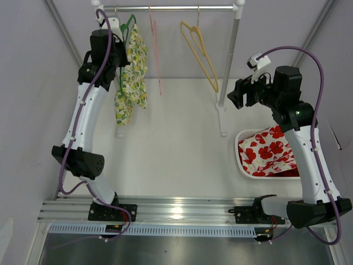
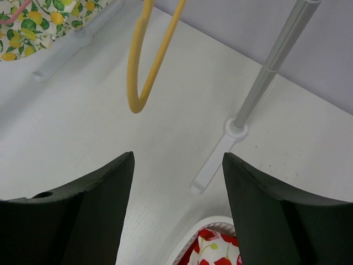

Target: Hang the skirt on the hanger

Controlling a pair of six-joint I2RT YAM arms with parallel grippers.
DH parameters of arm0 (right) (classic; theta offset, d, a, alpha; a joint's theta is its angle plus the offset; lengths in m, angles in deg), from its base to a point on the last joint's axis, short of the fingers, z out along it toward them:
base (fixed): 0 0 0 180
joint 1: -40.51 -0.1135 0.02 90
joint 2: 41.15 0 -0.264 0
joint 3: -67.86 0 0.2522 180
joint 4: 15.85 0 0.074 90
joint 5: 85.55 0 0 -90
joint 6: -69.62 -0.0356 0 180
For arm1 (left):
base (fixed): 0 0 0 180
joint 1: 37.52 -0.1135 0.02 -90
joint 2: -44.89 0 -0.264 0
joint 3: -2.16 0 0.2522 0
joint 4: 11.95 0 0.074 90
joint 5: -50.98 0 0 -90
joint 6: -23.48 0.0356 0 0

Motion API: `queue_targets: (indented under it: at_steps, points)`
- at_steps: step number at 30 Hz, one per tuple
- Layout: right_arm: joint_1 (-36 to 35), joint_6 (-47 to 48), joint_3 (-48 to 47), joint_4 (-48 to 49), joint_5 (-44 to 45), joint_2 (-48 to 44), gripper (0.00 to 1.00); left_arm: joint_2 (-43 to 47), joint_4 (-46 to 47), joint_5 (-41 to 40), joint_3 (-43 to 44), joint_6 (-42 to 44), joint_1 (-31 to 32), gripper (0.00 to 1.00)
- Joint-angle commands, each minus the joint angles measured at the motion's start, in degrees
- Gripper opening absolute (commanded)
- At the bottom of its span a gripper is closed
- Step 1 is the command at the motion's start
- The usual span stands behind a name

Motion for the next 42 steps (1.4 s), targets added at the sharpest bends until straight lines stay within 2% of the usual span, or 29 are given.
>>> queue_targets:
  at_steps: [1, 3, 6, 9, 10, 13, 17, 24, 30, 33, 36, 42]
  points:
    - [0.6, -0.8, 0.3, 2.3, -0.1, -0.2, 0.72, 2.9, 3.0, 2.0, -1.3, -1.4, -0.6, 0.0]
    - [0.6, -1.0, 0.8, 2.4, 0.0, -0.2, 0.72, 4.3, 3.5, 2.2, -2.8, -1.6, -0.7, 0.01]
    - [0.6, -1.4, 1.2, 2.4, -0.4, -0.2, 0.71, 6.5, 4.4, 2.1, -5.1, -1.8, -0.6, 0.21]
    - [0.8, -1.6, 1.2, 2.3, -0.1, 0.0, 0.72, 8.5, 4.9, 2.6, -6.8, -1.8, -0.6, 0.33]
    - [0.7, -1.5, 1.3, 2.3, -0.1, 0.0, 0.72, 9.0, 5.4, 3.2, -7.4, -1.9, -0.6, 0.42]
    - [0.7, -1.5, 1.6, 1.9, 0.2, -0.2, 0.72, 10.7, 5.8, 3.7, -8.7, -2.1, -0.6, 0.55]
    - [0.7, -1.6, 2.4, 1.8, 0.7, -0.3, 0.72, 13.0, 6.5, 5.0, -10.1, -2.5, -0.6, 0.64]
    - [1.3, -1.7, 4.3, 1.6, 2.7, -0.3, 0.71, 20.2, 6.8, 5.6, -13.5, -2.9, -0.5, 0.72]
    - [5.6, -1.6, 8.7, -0.2, 4.8, -1.7, 0.71, 29.4, 6.5, 7.5, -18.2, -3.9, 1.4, 0.72]
    - [10.2, 0.0, 12.1, -2.3, 5.0, -3.3, 0.71, 34.0, 6.6, 7.6, -21.3, -4.1, 4.2, 0.72]
    - [17.7, 2.7, 15.6, -5.4, 3.7, -5.2, 0.71, 36.9, 7.1, 7.6, -26.1, -4.8, 8.1, 0.72]
    - [37.3, 13.3, 23.3, -12.1, -0.9, -8.3, 0.71, 42.8, 11.4, 6.2, -39.5, -7.2, 19.2, 0.72]
